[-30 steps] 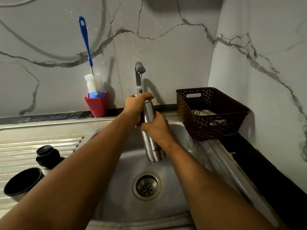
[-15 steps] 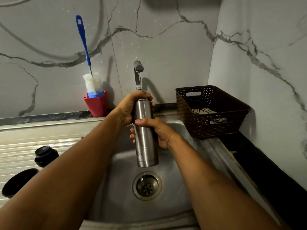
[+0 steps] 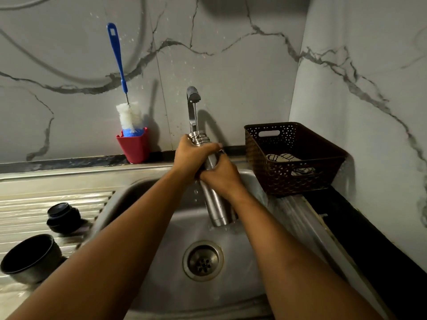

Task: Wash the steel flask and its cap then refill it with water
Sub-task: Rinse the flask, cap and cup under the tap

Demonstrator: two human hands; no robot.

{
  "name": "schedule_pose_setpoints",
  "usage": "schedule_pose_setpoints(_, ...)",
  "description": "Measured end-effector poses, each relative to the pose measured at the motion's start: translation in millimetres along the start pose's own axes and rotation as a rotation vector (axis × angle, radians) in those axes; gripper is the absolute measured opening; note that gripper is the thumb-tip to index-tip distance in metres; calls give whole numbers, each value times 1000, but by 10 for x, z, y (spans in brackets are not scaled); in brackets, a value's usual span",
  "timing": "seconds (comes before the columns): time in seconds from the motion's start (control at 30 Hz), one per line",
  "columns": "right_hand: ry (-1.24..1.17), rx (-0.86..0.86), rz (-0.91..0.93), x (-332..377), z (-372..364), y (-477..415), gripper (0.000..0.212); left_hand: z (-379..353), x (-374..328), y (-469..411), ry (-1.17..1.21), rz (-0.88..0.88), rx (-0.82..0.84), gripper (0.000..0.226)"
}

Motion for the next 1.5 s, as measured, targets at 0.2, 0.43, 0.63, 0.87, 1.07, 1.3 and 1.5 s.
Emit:
schedule_pose_setpoints(0.2, -285, 245, -56, -6, -176, 14, 52, 135, 98, 163, 387, 56, 185, 64)
schedule_pose_setpoints(0.43, -281, -81, -37, 2, -163, -50, 59, -44, 364, 483, 126, -93, -148, 49)
schedule_pose_setpoints(0.63, -434, -31, -111, 1, -236, -101, 59, -36, 397, 606, -179, -147, -262, 62)
schedule_pose_setpoints(0.87, -659, 116, -183, -16, -212, -36, 73, 74, 96, 320, 159, 220, -80, 59)
schedule_pose_setpoints(1.07, -524, -1, -138, -67, -220, -102, 81, 24, 161, 425, -58, -86, -141, 54)
schedule_pose_setpoints(1.3, -516, 83, -142, -56, -197, -90, 52, -76, 249, 605, -382, -387, -119, 57)
schedule_pose_setpoints(1.5, -710, 184, -176, 3, -175, -1, 57, -69, -24, 402, -20, -102, 23, 60)
Point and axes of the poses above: each hand's wrist, its own y-axis away from the middle knuckle, its own z-axis out of the back of the hand, x = y × z, the point moved 5 cm from there along -y, towards the middle knuckle, and after that the axes turned 1 degree about -z, right-handed, at the moved point
